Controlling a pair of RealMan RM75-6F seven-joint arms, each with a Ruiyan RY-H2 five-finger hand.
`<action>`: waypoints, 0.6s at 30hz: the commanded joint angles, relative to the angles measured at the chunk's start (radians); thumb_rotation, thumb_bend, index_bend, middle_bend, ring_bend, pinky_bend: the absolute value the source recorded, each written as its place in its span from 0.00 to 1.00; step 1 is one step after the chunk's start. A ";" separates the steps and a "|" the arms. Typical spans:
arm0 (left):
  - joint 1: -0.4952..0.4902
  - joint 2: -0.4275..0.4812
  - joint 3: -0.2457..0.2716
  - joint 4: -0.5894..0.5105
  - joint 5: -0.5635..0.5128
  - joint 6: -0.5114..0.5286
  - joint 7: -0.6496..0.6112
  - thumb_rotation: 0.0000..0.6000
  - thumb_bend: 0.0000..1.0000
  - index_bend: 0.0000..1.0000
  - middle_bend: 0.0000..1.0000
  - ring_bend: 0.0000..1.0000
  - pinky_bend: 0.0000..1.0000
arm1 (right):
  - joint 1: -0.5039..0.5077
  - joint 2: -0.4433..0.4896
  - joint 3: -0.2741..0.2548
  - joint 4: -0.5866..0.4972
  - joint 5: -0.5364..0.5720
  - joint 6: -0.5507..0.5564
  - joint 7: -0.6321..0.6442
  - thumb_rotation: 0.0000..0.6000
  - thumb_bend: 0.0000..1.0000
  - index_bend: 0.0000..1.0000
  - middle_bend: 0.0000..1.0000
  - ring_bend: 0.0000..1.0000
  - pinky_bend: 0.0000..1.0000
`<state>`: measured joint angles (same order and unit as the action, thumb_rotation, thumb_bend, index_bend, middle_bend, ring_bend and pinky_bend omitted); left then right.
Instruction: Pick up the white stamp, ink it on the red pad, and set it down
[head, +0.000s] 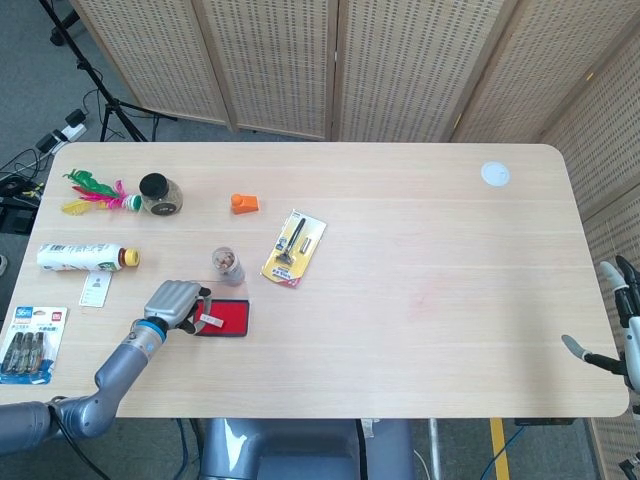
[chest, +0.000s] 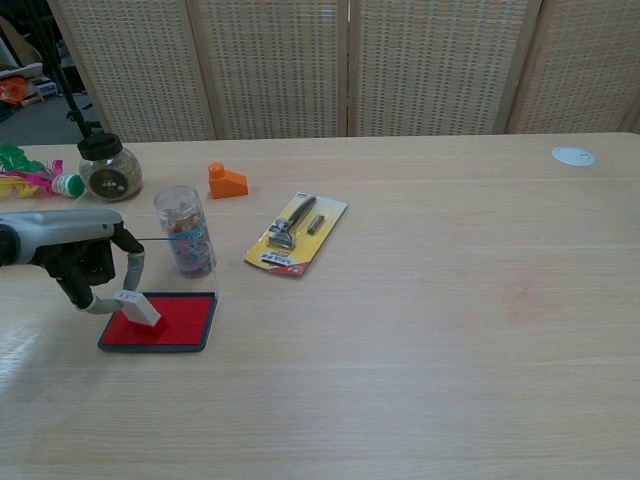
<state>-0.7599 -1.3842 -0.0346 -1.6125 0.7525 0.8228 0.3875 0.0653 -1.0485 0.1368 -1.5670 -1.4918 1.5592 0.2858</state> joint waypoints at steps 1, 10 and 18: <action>-0.004 -0.003 0.000 0.007 -0.011 0.000 0.003 1.00 0.38 0.63 1.00 1.00 1.00 | 0.000 0.000 0.000 0.001 0.001 0.000 0.001 1.00 0.00 0.00 0.00 0.00 0.00; -0.012 -0.017 0.004 0.021 -0.016 -0.013 -0.002 1.00 0.38 0.63 1.00 1.00 1.00 | -0.001 0.002 0.001 0.001 0.001 0.000 0.007 1.00 0.00 0.00 0.00 0.00 0.00; -0.020 -0.027 0.003 0.020 -0.008 0.014 0.018 1.00 0.38 0.63 1.00 1.00 1.00 | -0.001 0.003 0.000 0.001 0.000 0.000 0.011 1.00 0.00 0.00 0.00 0.00 0.00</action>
<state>-0.7770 -1.4097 -0.0333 -1.5922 0.7473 0.8322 0.3983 0.0643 -1.0456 0.1368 -1.5657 -1.4918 1.5592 0.2965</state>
